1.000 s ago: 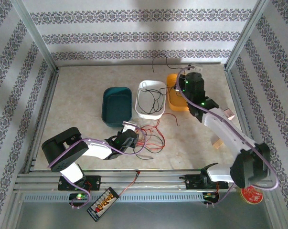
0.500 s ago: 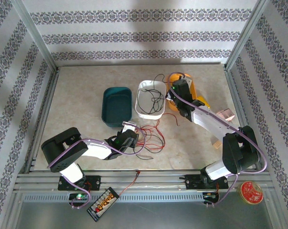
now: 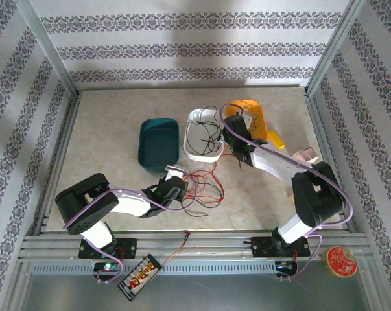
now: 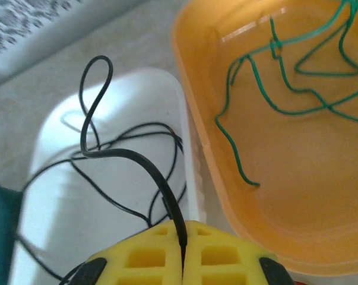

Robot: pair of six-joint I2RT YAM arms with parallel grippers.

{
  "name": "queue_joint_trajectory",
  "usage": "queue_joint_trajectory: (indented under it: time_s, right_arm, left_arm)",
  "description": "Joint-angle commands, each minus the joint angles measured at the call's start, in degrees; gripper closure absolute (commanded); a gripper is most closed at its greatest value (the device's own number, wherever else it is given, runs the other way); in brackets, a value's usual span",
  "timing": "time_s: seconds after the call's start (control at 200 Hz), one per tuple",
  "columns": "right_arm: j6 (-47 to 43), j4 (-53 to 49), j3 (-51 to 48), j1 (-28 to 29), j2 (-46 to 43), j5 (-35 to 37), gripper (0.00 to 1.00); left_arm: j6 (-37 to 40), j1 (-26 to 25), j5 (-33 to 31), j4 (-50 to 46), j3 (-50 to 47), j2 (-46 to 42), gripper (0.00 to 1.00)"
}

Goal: Untangle the cables

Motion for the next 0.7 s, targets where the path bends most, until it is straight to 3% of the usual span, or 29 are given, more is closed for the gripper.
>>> queue_joint_trajectory:
  time_s: [0.0,0.175,0.28,0.39,0.575,0.695]
  right_arm:
    - [4.1,0.0,2.6,0.3,3.4,-1.9,1.0]
    - [3.9,-0.1,4.7,1.0,5.9,-8.4,0.98]
    - [2.7,-1.1,4.6,1.3,4.8,-10.1,0.67]
    - [1.1,-2.4,3.2,1.6,1.2,-8.7,0.53]
    - [-4.1,-6.3,0.8,1.4,-5.9,-5.4,0.47]
    - [-9.4,-9.5,-1.7,1.7,-11.5,-7.8,0.47]
  left_arm:
    - [-0.9,-0.6,-0.8,0.2,-1.0,-1.2,0.54]
    - [-1.1,-0.6,-0.9,0.2,-1.2,-2.2,0.54]
    - [-0.8,-0.6,-0.7,0.4,-1.0,-2.6,0.54]
    - [-0.7,-0.6,-0.5,0.4,-0.8,-3.0,0.54]
    - [-0.2,-0.6,-0.5,0.4,-0.4,-4.1,0.54]
    - [0.3,-0.6,-0.4,-0.1,0.1,-4.8,0.54]
